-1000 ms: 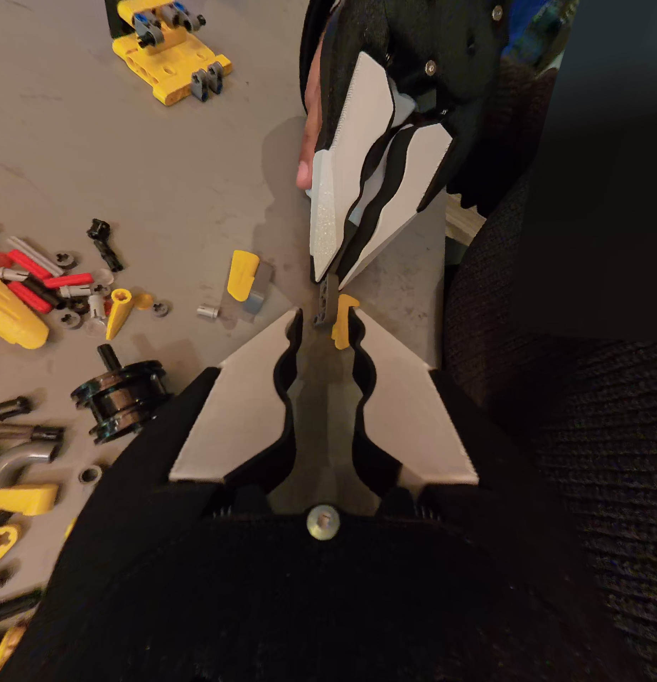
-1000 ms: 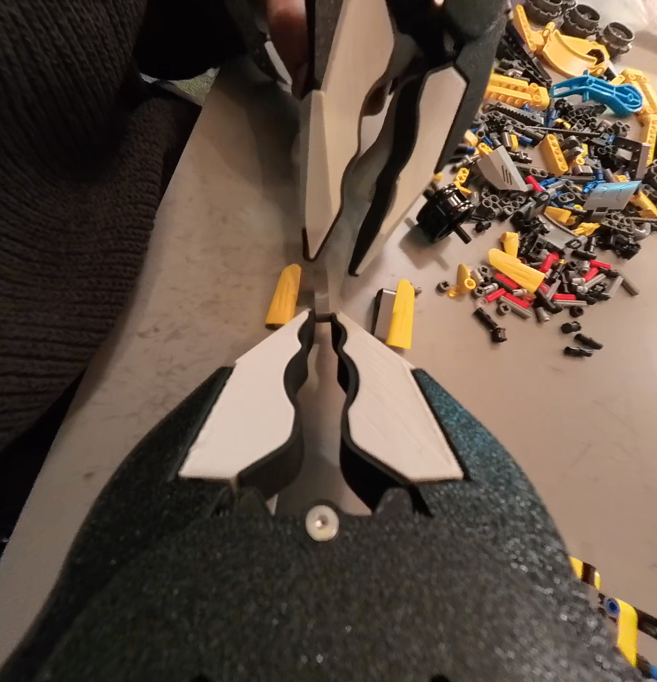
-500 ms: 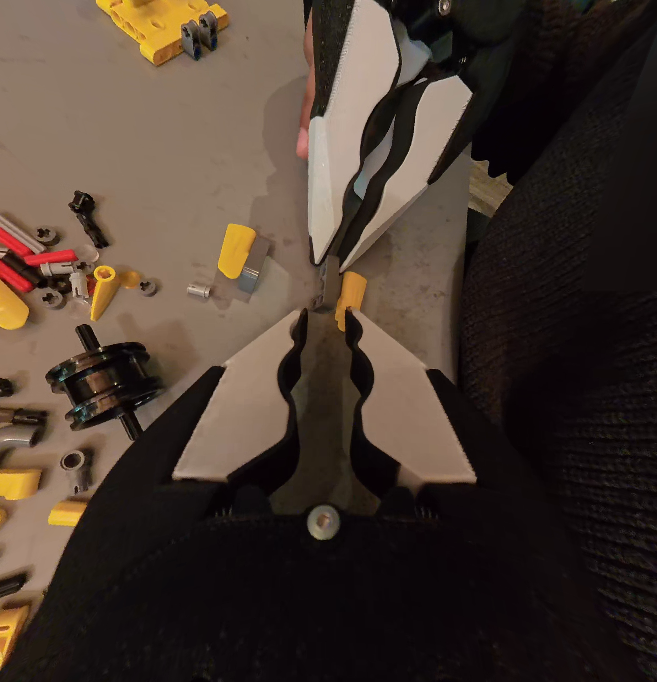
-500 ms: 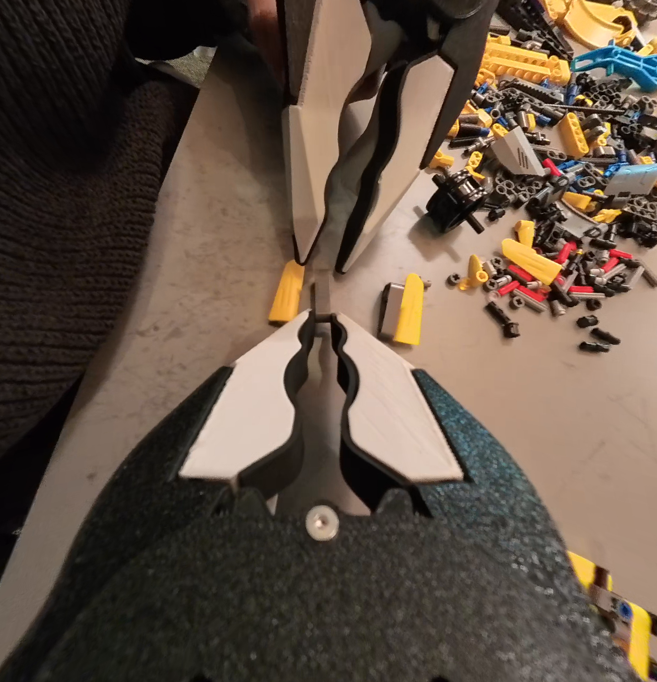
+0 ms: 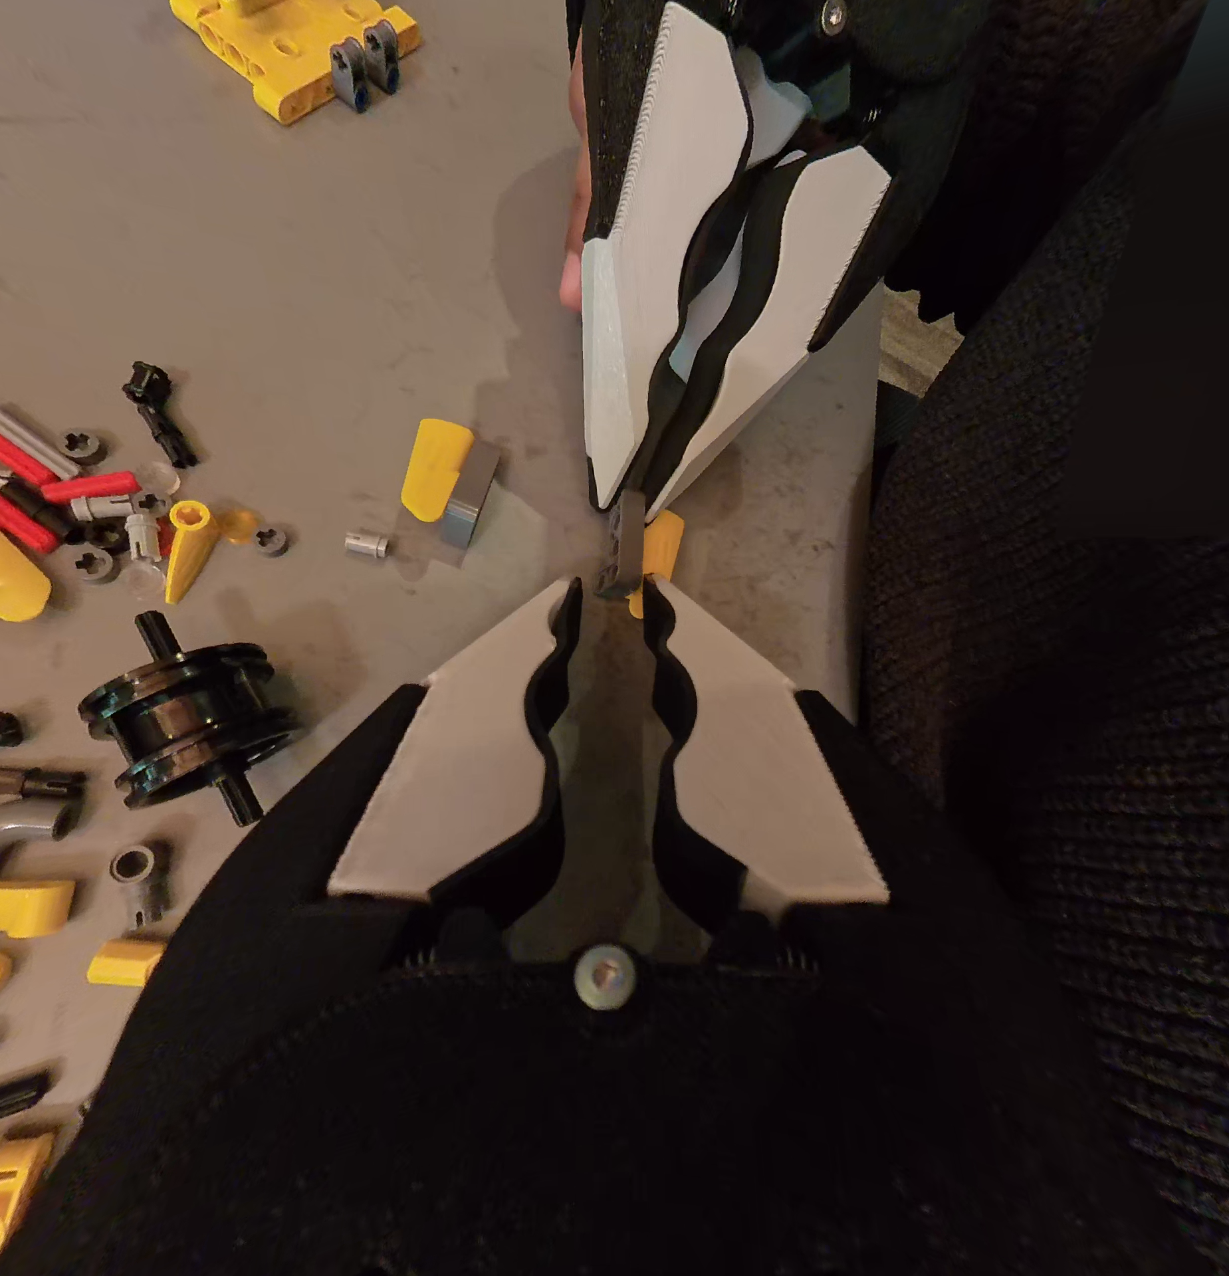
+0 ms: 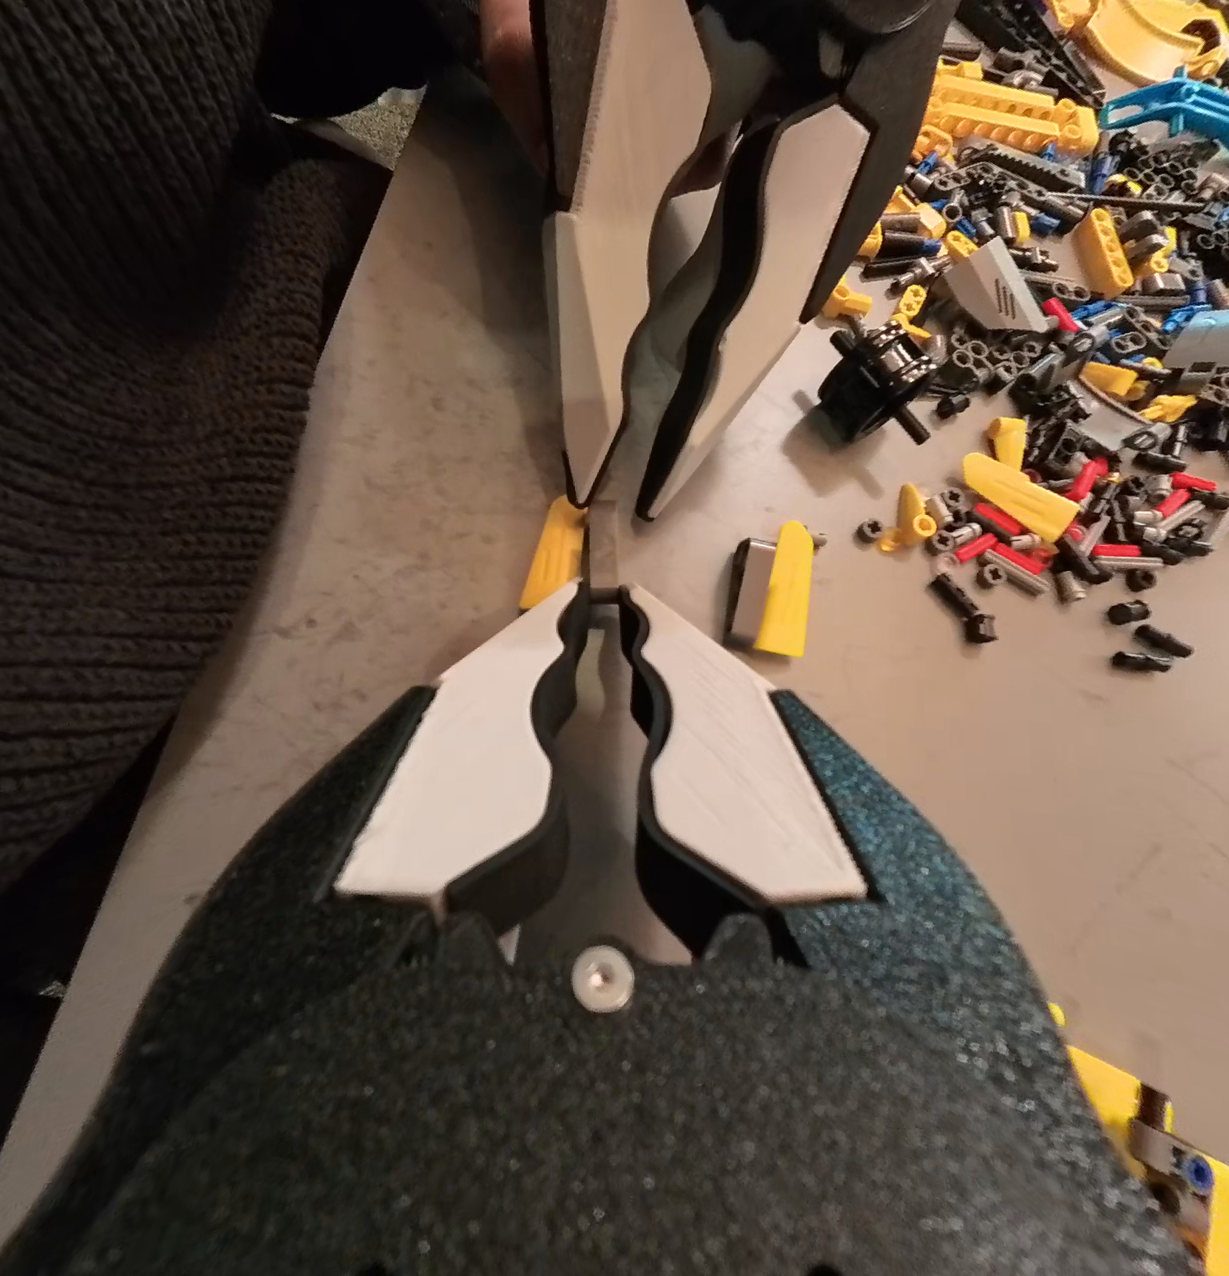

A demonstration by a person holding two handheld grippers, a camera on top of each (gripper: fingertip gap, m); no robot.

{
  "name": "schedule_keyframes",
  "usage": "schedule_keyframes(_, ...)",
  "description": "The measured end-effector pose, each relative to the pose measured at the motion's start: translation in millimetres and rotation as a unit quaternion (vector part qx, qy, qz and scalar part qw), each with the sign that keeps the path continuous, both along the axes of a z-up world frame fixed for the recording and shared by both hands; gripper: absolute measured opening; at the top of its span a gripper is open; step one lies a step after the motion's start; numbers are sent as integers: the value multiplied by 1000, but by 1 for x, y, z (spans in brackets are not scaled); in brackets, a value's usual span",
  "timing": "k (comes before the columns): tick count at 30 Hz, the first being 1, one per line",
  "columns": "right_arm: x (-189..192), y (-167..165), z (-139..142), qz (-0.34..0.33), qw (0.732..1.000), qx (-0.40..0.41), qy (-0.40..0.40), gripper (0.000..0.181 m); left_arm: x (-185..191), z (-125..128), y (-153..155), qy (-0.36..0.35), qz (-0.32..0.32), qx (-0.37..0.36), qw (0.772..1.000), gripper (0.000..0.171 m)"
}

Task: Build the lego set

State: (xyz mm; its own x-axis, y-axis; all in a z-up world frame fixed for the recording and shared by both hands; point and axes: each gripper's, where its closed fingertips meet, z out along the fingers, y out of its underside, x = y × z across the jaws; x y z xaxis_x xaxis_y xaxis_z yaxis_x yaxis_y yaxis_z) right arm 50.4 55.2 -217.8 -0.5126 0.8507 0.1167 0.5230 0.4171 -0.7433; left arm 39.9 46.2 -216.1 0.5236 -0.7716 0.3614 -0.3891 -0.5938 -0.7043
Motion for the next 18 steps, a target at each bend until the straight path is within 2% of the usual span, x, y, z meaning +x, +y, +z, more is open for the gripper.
schedule_keyframes(4,0,1,0,-10,1000,-24,-14,8,1,1,1,-3,2,1,1000,16)
schedule_keyframes(7,4,-2,-2,-21,994,-89,-55,7,2,1,2,-3,4,3,1000,18)
schedule_keyframes(13,7,5,-3,-65,969,-209,-114,7,3,0,4,6,6,12,1000,19)
schedule_keyframes(18,14,-4,-1,-64,943,-290,-154,8,5,3,5,-3,8,16,1000,18)
